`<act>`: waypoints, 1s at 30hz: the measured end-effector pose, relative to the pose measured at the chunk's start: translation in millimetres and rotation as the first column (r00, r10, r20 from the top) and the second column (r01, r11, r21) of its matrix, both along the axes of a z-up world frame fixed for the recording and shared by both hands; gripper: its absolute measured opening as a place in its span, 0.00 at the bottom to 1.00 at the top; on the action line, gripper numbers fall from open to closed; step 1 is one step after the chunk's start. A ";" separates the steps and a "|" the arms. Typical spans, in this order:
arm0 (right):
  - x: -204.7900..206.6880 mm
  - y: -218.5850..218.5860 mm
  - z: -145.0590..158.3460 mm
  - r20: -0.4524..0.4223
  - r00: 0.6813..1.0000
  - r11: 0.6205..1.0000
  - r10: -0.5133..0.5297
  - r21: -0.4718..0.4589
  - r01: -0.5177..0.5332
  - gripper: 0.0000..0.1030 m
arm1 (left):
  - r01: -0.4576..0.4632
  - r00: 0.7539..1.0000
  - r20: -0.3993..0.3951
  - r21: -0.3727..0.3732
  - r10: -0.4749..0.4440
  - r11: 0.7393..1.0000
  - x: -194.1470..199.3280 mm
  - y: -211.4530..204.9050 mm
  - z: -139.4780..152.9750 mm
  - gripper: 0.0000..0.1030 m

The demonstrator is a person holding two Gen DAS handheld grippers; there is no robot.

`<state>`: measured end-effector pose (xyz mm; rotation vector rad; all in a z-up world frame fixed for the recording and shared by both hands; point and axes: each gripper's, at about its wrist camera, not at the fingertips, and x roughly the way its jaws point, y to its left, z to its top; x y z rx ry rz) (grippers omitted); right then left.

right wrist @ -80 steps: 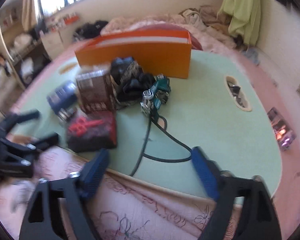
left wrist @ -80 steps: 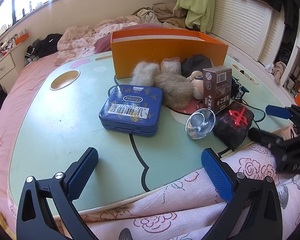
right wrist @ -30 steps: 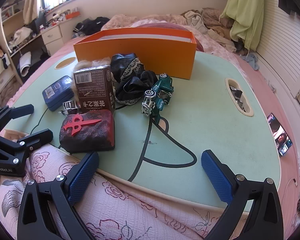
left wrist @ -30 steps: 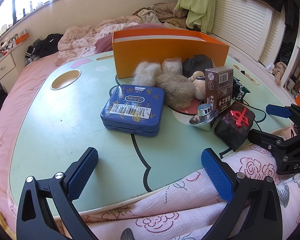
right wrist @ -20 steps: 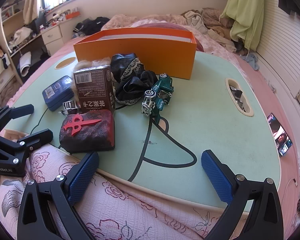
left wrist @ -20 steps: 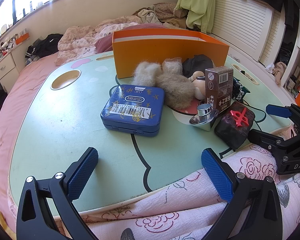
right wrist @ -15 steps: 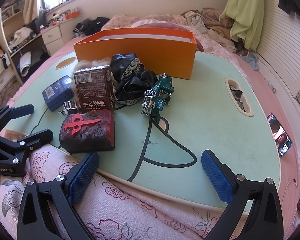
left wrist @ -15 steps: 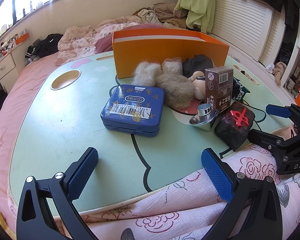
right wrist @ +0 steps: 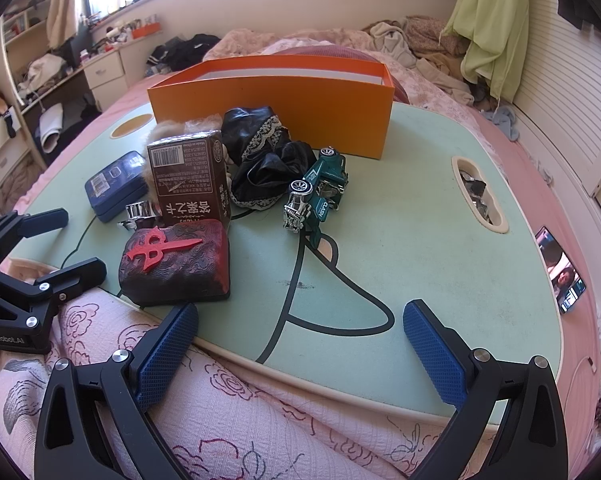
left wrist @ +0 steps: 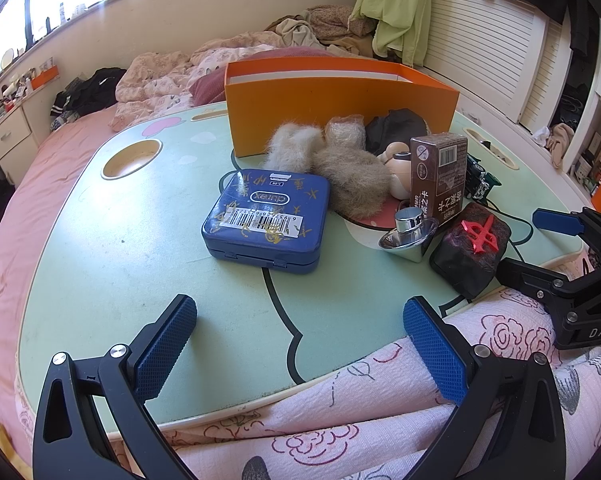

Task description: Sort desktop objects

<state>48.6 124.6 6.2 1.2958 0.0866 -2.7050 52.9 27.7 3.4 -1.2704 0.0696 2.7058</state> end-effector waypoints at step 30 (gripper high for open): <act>0.8 -1.2 -0.9 0.000 1.000 1.000 0.002 -0.002 -0.002 1.00 | -0.004 1.000 -0.009 -0.007 0.004 1.000 -1.6 -1.5 0.3 1.00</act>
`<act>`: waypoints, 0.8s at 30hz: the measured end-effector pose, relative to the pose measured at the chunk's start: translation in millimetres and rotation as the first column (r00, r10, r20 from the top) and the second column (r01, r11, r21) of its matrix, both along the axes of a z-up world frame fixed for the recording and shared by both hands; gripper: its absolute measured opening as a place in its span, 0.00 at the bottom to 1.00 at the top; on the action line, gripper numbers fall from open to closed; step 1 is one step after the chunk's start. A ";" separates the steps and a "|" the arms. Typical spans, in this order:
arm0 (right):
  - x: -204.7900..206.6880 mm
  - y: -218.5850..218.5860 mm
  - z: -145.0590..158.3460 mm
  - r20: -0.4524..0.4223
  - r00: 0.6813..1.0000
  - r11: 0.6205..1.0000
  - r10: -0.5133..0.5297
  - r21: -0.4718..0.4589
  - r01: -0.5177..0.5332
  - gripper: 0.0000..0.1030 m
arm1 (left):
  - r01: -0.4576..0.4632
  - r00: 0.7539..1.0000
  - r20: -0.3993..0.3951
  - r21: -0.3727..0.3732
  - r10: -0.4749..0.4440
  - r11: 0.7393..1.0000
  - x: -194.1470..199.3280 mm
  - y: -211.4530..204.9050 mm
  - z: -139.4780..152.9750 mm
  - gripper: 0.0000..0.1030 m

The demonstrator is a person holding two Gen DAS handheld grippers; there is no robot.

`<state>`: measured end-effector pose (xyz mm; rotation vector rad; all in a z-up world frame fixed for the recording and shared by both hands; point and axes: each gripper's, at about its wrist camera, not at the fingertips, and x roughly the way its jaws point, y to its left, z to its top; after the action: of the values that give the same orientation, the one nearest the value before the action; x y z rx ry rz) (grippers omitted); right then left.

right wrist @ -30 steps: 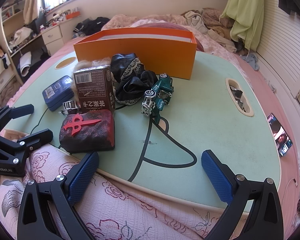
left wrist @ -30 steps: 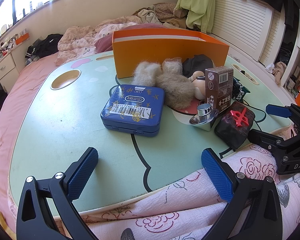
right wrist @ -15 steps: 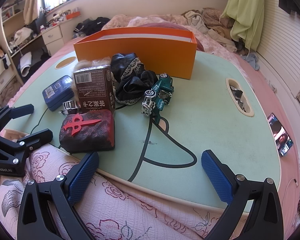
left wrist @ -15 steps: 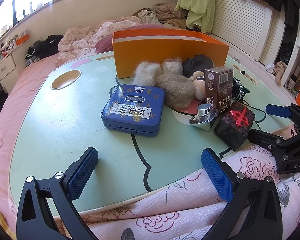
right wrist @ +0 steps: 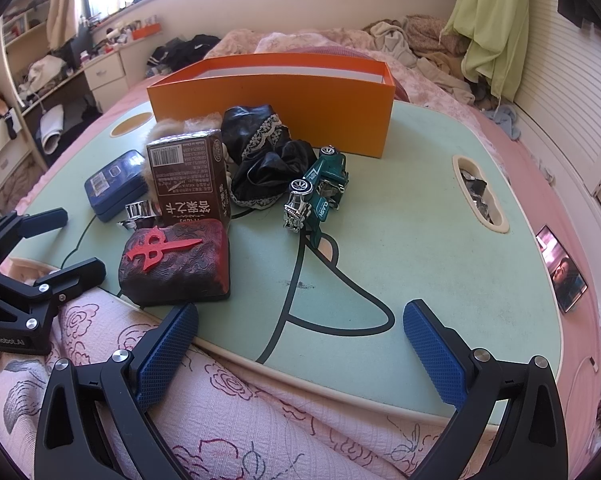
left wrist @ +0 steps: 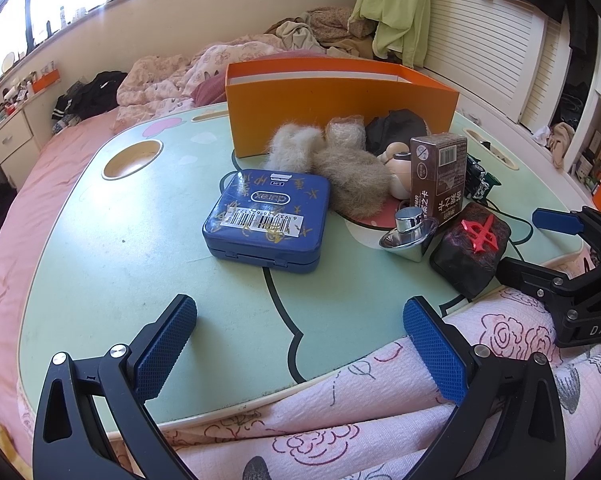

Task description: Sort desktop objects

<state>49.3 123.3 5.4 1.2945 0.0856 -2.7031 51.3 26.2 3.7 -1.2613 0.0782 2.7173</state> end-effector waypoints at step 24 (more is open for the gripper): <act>-0.5 -0.9 -1.2 -0.002 1.000 1.000 0.001 0.000 -0.001 1.00 | -0.018 1.000 -0.011 0.065 0.019 0.998 0.5 -10.8 2.0 1.00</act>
<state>48.8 122.4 4.1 1.2910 0.0867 -2.7036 51.8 15.4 5.7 -1.2342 -0.0196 2.7195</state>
